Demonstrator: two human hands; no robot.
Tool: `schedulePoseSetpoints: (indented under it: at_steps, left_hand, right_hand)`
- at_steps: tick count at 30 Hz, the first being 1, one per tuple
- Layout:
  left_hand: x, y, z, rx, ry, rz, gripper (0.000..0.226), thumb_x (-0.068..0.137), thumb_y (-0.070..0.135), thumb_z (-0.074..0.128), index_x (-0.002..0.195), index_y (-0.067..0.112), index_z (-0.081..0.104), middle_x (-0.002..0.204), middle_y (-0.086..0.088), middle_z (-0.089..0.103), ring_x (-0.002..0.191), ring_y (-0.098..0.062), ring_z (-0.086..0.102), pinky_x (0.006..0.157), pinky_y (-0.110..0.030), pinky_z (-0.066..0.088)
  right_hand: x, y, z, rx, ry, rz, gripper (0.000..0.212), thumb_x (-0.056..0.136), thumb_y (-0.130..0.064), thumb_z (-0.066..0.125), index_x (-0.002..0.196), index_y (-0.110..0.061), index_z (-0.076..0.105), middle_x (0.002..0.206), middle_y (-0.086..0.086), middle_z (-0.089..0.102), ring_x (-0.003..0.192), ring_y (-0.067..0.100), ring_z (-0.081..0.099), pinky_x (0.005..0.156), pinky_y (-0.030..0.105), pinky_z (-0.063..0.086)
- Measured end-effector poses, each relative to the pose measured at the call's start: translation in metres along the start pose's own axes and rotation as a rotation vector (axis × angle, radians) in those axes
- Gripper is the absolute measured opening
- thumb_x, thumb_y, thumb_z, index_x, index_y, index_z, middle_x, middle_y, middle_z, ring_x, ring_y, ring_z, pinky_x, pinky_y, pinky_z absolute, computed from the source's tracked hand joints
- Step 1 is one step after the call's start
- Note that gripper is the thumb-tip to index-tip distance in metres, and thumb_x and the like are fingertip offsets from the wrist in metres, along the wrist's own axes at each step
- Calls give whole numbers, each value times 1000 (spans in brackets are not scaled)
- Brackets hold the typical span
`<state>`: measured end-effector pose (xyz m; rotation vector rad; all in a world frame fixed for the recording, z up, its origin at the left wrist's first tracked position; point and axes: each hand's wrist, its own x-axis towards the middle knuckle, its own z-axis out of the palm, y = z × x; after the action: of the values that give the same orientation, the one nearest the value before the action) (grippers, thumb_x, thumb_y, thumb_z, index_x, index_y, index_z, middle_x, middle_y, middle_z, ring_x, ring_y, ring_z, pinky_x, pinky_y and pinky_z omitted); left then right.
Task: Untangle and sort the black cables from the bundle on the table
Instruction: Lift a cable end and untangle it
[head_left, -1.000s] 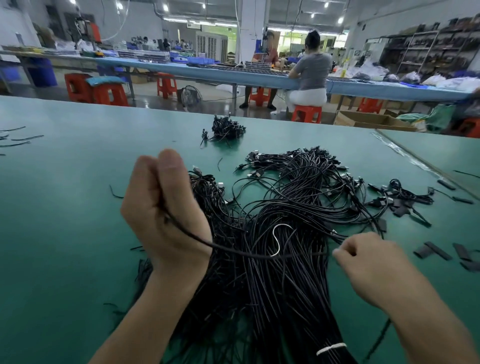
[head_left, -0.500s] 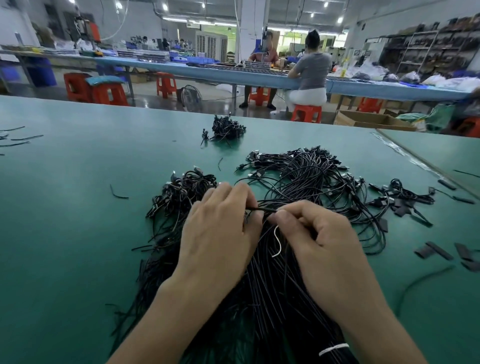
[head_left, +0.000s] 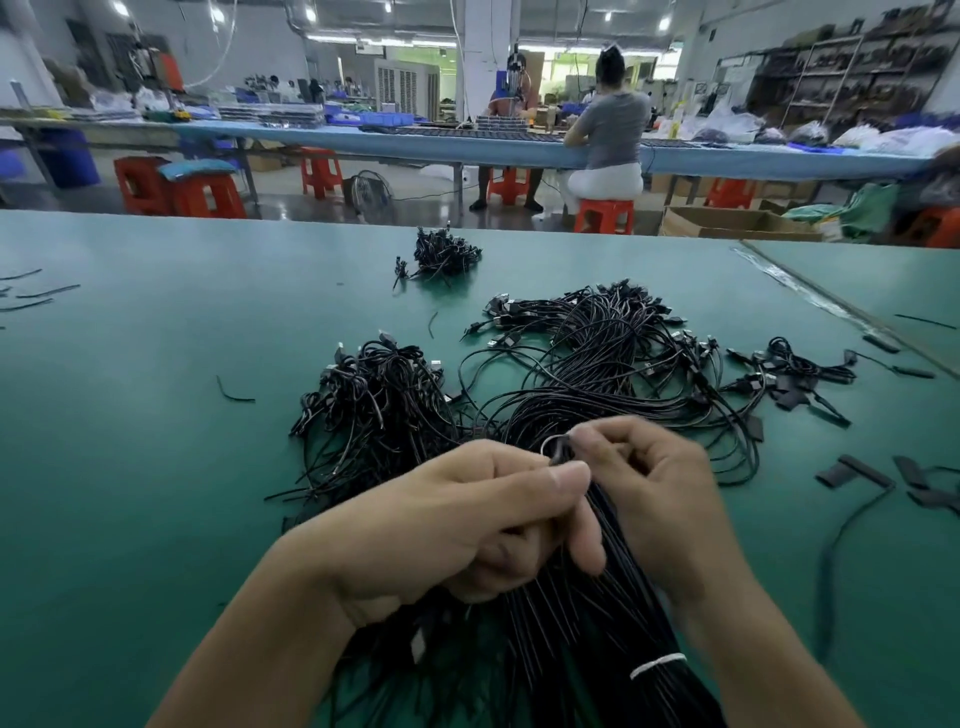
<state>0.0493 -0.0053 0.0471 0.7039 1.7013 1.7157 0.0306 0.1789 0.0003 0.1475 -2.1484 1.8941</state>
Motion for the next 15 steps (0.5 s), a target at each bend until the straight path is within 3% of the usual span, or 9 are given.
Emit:
schedulePoseSetpoints:
  at_steps: [2, 5, 7, 9, 11, 15]
  left_hand:
    - [-1, -3, 1, -48, 59, 10, 40, 101, 43, 48, 79, 20, 71, 50, 10, 30, 43, -5, 22, 41, -15, 20]
    - [-1, -12, 1, -55, 238, -18, 46, 98, 51, 54, 70, 17, 70, 49, 8, 25, 45, -7, 18, 41, -19, 15]
    - [-1, -14, -1, -134, 315, 15, 49, 95, 53, 56, 66, 16, 69, 48, 8, 23, 43, -8, 17, 40, -18, 16]
    - [0, -14, -5, -313, 381, 79, 46, 93, 50, 55, 67, 16, 72, 46, 10, 24, 40, -5, 17, 36, -16, 17]
    - [5, -16, -5, -515, 442, 125, 43, 92, 45, 51, 76, 15, 78, 46, 12, 25, 37, -2, 19, 32, -15, 18]
    - [17, -31, 3, -603, 594, 179, 41, 96, 33, 46, 95, 9, 80, 52, 7, 32, 41, -3, 27, 34, -15, 24]
  right_hand:
    - [-10, 12, 5, 16, 27, 47, 15, 88, -27, 70, 77, -18, 74, 66, 14, 64, 60, 14, 52, 56, 37, 47]
    - [-23, 23, 7, -25, 61, 32, 17, 89, -30, 69, 75, -20, 71, 52, -8, 51, 49, 5, 38, 46, 23, 32]
    - [-31, 24, 10, -54, 30, -9, 15, 90, -34, 68, 78, -24, 70, 51, -11, 48, 45, 3, 35, 44, 18, 28]
    - [-37, 24, 15, -202, -15, -96, 13, 92, -36, 67, 81, -29, 69, 58, -13, 55, 50, 4, 45, 49, 15, 32]
    - [-45, 25, 21, -377, -46, -181, 10, 93, -36, 66, 85, -31, 69, 73, -17, 61, 70, 5, 56, 62, 20, 41]
    - [-57, 23, 29, -614, -144, -286, 20, 94, -41, 52, 97, -32, 70, 74, -19, 51, 79, 4, 47, 70, 16, 38]
